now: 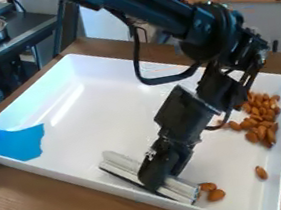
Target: Sweep into pile
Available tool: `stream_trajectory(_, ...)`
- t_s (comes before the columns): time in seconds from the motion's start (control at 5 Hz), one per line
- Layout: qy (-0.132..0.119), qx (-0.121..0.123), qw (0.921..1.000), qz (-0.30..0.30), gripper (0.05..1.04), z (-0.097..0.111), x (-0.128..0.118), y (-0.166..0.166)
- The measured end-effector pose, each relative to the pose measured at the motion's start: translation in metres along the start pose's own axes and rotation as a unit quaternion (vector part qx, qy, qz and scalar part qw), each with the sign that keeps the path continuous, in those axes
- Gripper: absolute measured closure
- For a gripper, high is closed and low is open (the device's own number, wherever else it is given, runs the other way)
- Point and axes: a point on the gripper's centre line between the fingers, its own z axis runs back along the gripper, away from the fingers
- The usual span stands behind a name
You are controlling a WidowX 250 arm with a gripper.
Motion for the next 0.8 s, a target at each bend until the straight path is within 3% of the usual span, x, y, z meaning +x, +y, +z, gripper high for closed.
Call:
stream_trajectory(0.4, -0.024, -0.032, 0.9992, 0.007, 0.712, 0.001, -0.009, -0.005)
stream_trajectory(0.8, -0.008, -0.079, 0.9965, 0.024, 0.712, 0.036, -0.014, -0.025)
